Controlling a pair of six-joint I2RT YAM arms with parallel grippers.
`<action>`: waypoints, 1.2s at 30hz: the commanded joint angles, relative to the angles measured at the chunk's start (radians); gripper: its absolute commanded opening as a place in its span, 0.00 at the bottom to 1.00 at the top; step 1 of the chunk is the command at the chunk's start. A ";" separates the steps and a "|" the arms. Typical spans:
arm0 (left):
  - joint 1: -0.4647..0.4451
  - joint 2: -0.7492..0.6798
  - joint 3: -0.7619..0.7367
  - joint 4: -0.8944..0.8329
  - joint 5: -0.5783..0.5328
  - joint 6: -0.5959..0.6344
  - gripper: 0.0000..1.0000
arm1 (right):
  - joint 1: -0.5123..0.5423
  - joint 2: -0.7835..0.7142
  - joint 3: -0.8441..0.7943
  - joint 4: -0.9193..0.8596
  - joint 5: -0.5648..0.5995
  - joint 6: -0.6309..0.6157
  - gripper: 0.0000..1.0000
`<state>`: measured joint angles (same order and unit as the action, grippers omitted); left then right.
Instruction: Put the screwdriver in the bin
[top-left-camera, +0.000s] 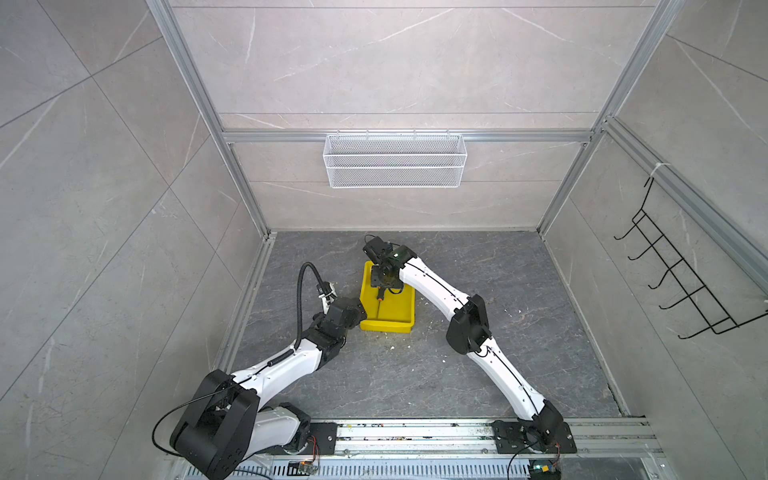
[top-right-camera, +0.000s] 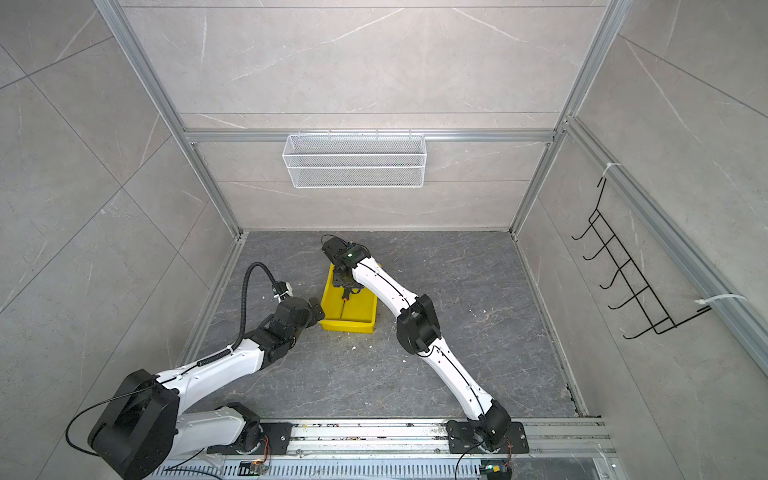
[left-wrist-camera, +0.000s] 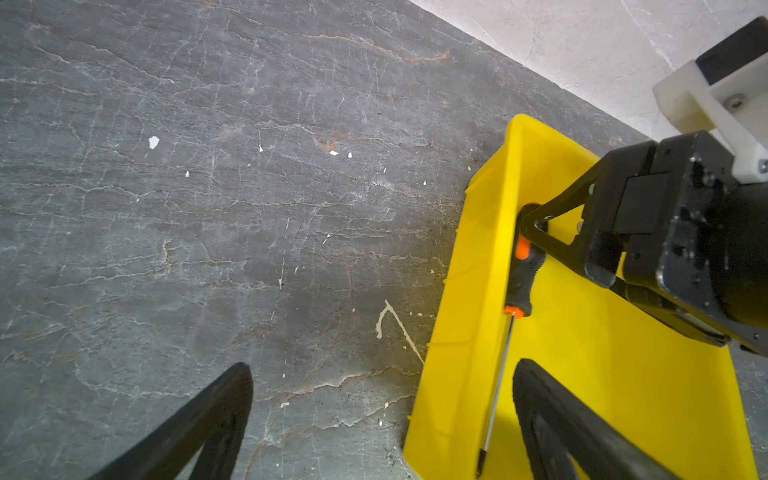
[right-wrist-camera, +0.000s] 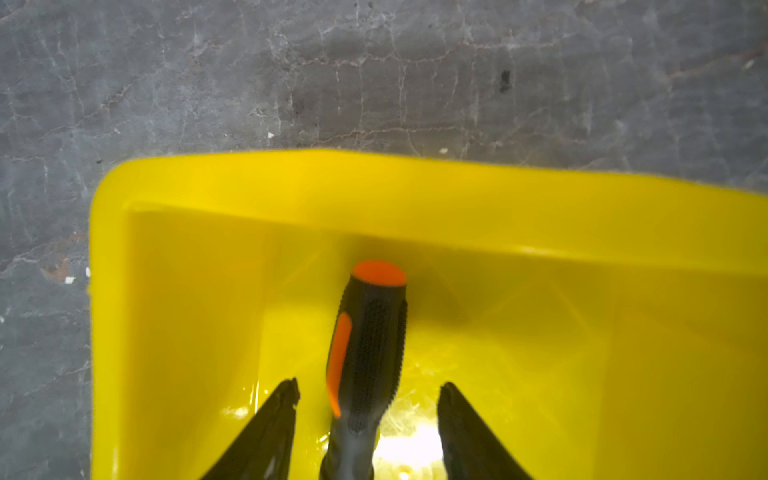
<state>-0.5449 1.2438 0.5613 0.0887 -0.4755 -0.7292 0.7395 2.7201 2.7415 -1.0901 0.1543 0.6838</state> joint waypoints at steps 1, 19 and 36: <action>0.005 0.002 0.041 -0.001 0.000 0.009 1.00 | -0.004 -0.100 0.024 -0.040 -0.035 -0.048 0.64; 0.005 0.024 0.076 -0.054 -0.001 0.052 1.00 | -0.132 -1.067 -1.340 0.715 0.234 -0.213 0.77; 0.005 0.034 0.089 -0.059 0.023 0.070 1.00 | -0.350 -1.421 -2.136 1.282 0.714 -0.451 1.00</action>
<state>-0.5446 1.2778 0.6243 0.0299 -0.4583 -0.6800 0.3973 1.2572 0.6281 0.0620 0.7689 0.3187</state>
